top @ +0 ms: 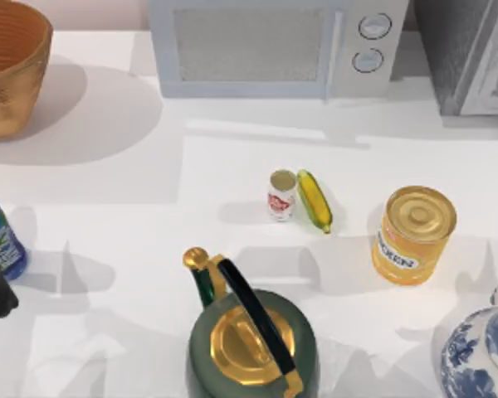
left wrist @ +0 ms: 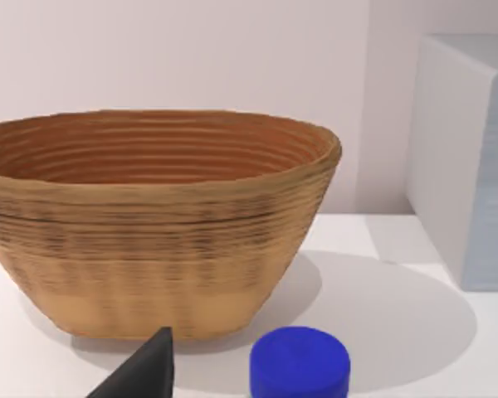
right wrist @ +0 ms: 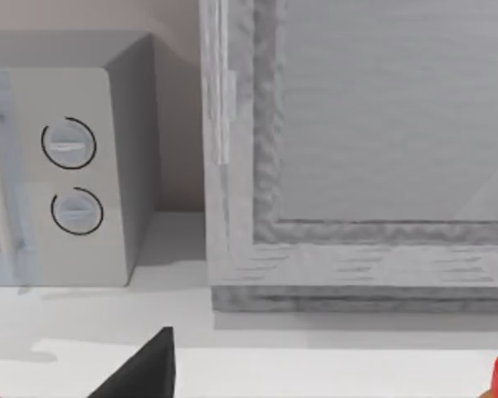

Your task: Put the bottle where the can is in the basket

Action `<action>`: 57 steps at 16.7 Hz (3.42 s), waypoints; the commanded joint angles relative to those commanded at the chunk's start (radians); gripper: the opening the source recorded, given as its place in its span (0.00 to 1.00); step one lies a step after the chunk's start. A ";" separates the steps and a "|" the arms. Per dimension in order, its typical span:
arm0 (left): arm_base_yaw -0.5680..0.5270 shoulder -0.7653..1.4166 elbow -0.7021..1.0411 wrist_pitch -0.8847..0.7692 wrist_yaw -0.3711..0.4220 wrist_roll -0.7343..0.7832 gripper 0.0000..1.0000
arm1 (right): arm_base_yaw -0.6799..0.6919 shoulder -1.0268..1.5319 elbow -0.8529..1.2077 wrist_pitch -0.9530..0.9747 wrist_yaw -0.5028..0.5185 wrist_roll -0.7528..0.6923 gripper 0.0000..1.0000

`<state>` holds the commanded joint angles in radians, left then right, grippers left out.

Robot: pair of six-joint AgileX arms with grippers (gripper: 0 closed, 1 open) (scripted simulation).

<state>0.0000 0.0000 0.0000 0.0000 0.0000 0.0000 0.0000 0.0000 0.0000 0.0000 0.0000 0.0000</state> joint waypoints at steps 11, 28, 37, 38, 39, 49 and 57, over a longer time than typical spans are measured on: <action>0.037 0.385 -0.019 0.365 0.038 0.012 1.00 | 0.000 0.000 0.000 0.000 0.000 0.000 1.00; 0.140 1.603 -0.092 1.406 0.167 0.058 1.00 | 0.000 0.000 0.000 0.000 0.000 0.000 1.00; 0.122 1.660 -0.022 1.397 0.151 0.050 1.00 | 0.000 0.000 0.000 0.000 0.000 0.000 1.00; 0.115 1.683 -0.004 1.400 0.145 0.048 1.00 | 0.000 0.000 0.000 0.000 0.000 0.000 1.00; 0.107 1.711 0.017 1.406 0.138 0.046 1.00 | 0.000 0.000 0.000 0.000 0.000 0.000 1.00; 0.087 1.916 0.126 1.502 0.121 0.043 1.00 | 0.000 0.000 0.000 0.000 0.000 0.000 1.00; 0.087 1.916 0.126 1.502 0.121 0.043 0.47 | 0.000 0.000 0.000 0.000 0.000 0.000 1.00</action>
<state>0.0873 1.9156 0.1264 1.5024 0.1208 0.0431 0.0000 0.0000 0.0000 0.0000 0.0000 0.0000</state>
